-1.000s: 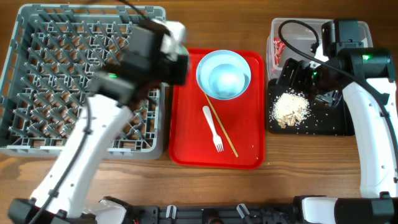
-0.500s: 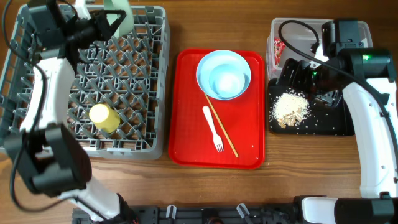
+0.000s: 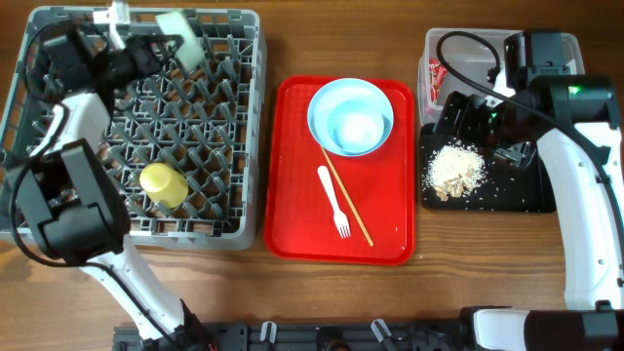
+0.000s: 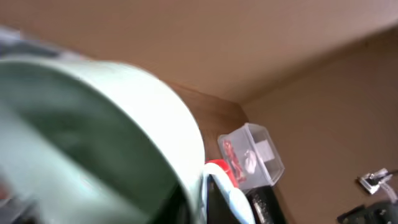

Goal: Sort waste into correct bins and load items into the dishwasher rack
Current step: 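Carry the green bowl with the left gripper and place it in the rack, then reach the left gripper to the light-blue bowl on the plate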

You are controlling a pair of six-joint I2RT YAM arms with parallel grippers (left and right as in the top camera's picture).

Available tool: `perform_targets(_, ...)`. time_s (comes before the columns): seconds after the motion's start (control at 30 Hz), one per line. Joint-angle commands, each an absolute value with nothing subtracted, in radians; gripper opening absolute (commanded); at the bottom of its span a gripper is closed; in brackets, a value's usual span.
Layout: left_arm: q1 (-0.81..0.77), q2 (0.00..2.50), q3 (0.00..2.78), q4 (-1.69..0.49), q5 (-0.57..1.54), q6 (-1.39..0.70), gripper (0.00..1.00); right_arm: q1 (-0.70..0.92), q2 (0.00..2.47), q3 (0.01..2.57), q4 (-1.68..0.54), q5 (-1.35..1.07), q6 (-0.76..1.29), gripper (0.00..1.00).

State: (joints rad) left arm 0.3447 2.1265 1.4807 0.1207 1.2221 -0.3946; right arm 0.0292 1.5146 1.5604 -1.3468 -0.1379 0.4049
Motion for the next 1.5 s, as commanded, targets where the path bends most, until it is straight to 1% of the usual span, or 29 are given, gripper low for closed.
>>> perform_targets(0.0, 0.411, 2.153, 1.489, 0.047, 1.245, -0.405, 0.43, 0.028, 1.503, 1.577, -1.348, -0.15, 0.422, 1.0)
perform_targets(0.03, 0.423, 2.153, 1.489, 0.028, 1.245, -0.405, 0.46, 0.028, 1.503, 1.577, -1.348, -0.15, 0.422, 1.0)
perform_targets(0.1, 0.459, 2.152, 1.489, -0.022, 1.246, -0.405, 0.75, 0.028, 1.503, 1.577, -1.348, -0.15, 0.421, 1.0)
perform_targets(0.13, 0.472, 2.151, 1.489, -0.043, 1.246, -0.405, 0.93, 0.028, 1.503, 1.577, -1.348, -0.15, 0.421, 1.0)
perform_targets(0.17, 0.485, 2.151, 1.489, -0.066, 1.246, -0.405, 1.0, 0.028, 1.503, 1.577, -1.348, -0.15, 0.421, 1.0)
perform_targets(0.37, 0.555, 2.059, 1.489, -0.155, 1.247, -0.405, 1.0, 0.028, 1.503, 1.577, -1.348, -0.15, 0.418, 1.0)
perform_targets(0.47, 0.544, 1.958, 1.489, -0.24, 1.168, -0.389, 1.0, 0.028, 1.503, 1.577, -1.348, -0.15, 0.418, 1.0)
perform_targets(0.5, 0.526, 1.92, 1.489, -0.292, 1.148, -0.333, 1.0, 0.028, 1.503, 1.577, -1.348, -0.15, 0.416, 1.0)
perform_targets(0.53, 0.497, 1.877, 1.489, -0.368, 1.086, -0.273, 1.0, 0.028, 1.503, 1.577, -1.348, -0.149, 0.399, 1.0)
perform_targets(0.57, 0.44, 1.818, 1.489, -0.477, 0.955, -0.198, 1.0, 0.028, 1.503, 1.577, -1.349, -0.126, 0.395, 0.99)
perform_targets(0.6, 0.388, 1.782, 1.489, -0.539, 0.848, -0.157, 1.0, 0.028, 1.503, 1.577, -1.349, -0.101, 0.397, 1.0)
perform_targets(0.67, 0.274, 1.731, 1.489, -0.62, 0.649, -0.152, 1.0, 0.028, 1.503, 1.577, -1.349, -0.03, 0.429, 1.0)
perform_targets(0.73, 0.132, 1.705, 1.489, -0.662, 0.532, -0.153, 1.0, 0.017, 1.503, 1.577, -1.348, 0.045, 0.479, 1.0)
perform_targets(0.77, 0.059, 1.703, 1.489, -0.667, 0.522, -0.153, 1.0, 0.001, 1.503, 1.577, -1.347, 0.061, 0.493, 1.0)
perform_targets(0.87, -0.153, 1.716, 1.489, -0.657, 0.522, -0.153, 1.0, -0.07, 1.503, 1.577, -1.348, 0.056, 0.499, 1.0)
perform_targets(1.0, -0.358, 1.774, 1.489, -0.579, 0.493, -0.153, 1.0, -0.14, 1.503, 1.577, -1.353, 0.052, 0.497, 1.0)
perform_targets(1.07, -0.45, 1.813, 1.489, -0.548, 0.374, -0.153, 0.99, -0.16, 1.503, 1.577, -1.358, 0.049, 0.496, 1.0)
perform_targets(1.17, -0.594, 1.895, 1.489, -0.481, 0.122, -0.153, 0.95, -0.164, 1.503, 1.577, -1.359, 0.049, 0.496, 1.0)
perform_targets(1.27, -0.681, 1.959, 1.489, -0.439, -0.019, -0.153, 0.94, -0.164, 1.503, 1.577, -1.36, 0.048, 0.492, 1.0)
perform_targets(1.4, -0.738, 2.037, 1.489, -0.423, -0.04, -0.152, 0.81, -0.164, 1.503, 1.577, -1.359, 0.022, 0.471, 1.0)
perform_targets(1.47, -0.749, 2.069, 1.489, -0.428, -0.043, -0.152, 0.71, -0.164, 1.503, 1.577, -1.359, 0.022, 0.471, 1.0)
